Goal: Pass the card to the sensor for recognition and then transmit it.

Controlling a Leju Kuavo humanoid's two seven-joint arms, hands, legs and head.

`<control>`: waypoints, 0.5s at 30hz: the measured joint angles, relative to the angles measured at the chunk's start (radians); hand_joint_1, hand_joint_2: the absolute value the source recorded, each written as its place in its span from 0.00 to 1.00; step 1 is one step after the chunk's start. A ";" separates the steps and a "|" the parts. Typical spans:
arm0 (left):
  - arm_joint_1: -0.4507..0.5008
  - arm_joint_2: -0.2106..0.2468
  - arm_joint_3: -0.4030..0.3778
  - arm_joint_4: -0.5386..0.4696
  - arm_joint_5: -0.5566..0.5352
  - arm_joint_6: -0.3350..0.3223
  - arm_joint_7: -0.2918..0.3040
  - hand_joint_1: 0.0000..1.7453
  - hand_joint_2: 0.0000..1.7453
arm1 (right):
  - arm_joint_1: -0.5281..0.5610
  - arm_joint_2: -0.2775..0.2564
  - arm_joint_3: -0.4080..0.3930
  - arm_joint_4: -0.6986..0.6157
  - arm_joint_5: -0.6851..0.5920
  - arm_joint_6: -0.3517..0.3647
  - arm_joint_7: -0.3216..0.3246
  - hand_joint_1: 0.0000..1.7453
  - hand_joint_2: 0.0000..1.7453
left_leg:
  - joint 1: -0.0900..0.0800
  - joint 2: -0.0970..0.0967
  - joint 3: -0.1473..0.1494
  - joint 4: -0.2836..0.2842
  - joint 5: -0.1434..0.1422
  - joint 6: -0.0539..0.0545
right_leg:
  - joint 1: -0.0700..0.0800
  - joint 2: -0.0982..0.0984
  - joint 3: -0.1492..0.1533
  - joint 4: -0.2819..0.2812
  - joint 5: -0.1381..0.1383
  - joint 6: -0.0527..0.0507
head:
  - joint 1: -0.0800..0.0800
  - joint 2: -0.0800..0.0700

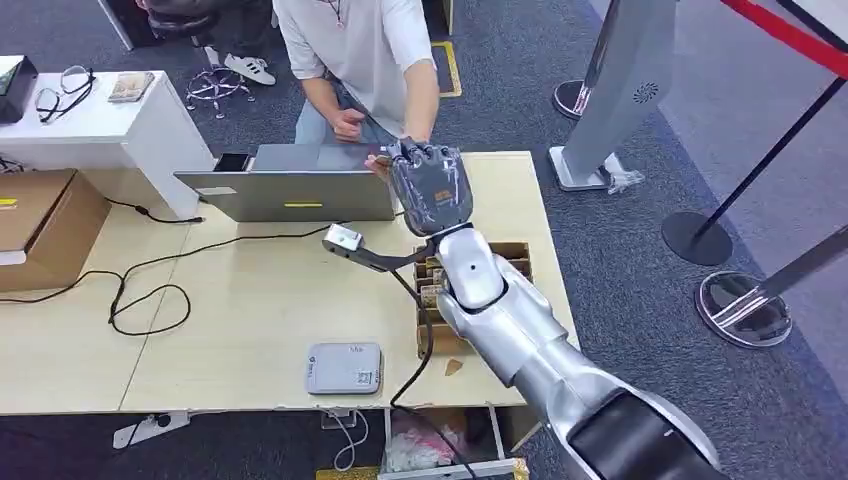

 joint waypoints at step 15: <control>0.007 -0.002 0.000 0.000 0.011 0.009 -0.008 0.00 0.00 | 0.002 0.027 -0.060 0.062 -0.199 -0.001 -0.165 0.00 0.00 | 0.000 0.000 0.000 0.000 0.000 0.000 | 0.000 0.000 0.000 0.000 0.000 0.000 | 0.000 0.000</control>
